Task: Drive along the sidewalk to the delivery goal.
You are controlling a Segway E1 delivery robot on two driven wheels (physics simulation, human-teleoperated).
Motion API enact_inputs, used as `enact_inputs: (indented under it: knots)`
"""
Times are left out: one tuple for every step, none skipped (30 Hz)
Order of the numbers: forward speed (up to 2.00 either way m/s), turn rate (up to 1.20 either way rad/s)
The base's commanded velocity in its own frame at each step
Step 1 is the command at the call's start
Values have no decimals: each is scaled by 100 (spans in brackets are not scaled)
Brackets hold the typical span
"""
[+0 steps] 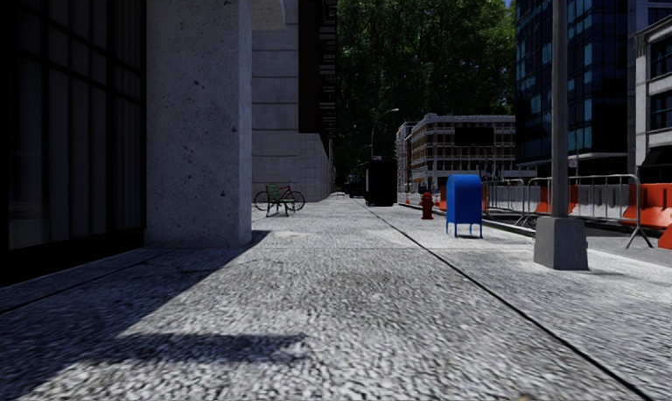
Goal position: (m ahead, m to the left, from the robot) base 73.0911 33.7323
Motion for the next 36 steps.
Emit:
enact_inputs:
  knots:
    - [200,0]
    - [200,0]
    - [200,0]
    - [200,0]
    - [200,0]
    - [200,0]
    - [200,0]
    - [200,0]
    - [200,0]
    - [200,0]
    - [200,0]
    - [200,0]
    - [200,0]
    - [200,0]
    - [200,0]
    - [200,0]
    - [200,0]
    - [200,0]
    - [200,0]
    - [200,0]
    - [200,0]
    - [200,0]
    - [200,0]
    - [200,0]
    - [200,0]
    - [200,0]
    - [200,0]
    - [200,0]
    - [200,0]
    - [200,0]
    - [200,0]
    - [200,0]
    - [200,0]
    - [200,0]
    - [200,0]
    - [200,0]
